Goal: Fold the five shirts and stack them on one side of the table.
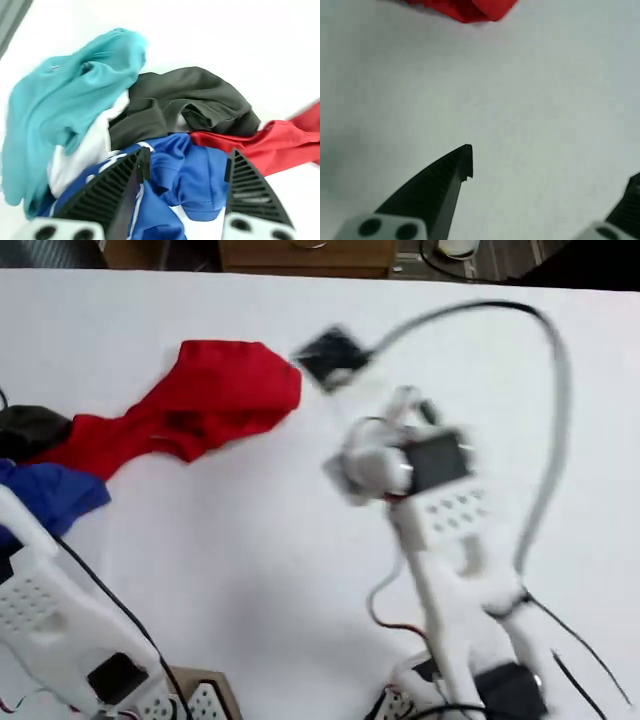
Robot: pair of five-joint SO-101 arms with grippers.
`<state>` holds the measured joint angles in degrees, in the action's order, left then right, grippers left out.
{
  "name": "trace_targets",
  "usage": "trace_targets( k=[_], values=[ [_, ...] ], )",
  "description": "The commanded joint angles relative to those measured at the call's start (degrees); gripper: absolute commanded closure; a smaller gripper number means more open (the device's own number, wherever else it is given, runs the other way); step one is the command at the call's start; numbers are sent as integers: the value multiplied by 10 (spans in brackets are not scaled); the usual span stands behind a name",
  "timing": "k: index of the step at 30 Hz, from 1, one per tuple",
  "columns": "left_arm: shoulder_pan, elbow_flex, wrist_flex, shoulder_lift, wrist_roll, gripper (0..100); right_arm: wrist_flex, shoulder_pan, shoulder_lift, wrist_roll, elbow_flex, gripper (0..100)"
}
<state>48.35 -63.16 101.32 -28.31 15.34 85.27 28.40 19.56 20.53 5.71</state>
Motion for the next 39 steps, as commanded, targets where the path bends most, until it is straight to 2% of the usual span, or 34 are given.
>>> trace_targets(
  k=[1,11,18,24,31,39],
  values=[
    [-28,16,6,2,-7,740,-32,84,-74,-19,-74,544],
    [-11,110,11,9,-7,740,-34,97,-264,-15,-256,544],
    [-10,305,10,75,-6,743,-91,101,-386,-15,-316,544],
    [-10,421,8,170,-6,801,-102,102,-487,-15,-376,544],
    [-8,482,8,240,-7,801,-67,112,-521,-15,-419,544],
    [-7,566,6,247,-7,802,-57,130,-521,-15,-420,544]
  ],
)
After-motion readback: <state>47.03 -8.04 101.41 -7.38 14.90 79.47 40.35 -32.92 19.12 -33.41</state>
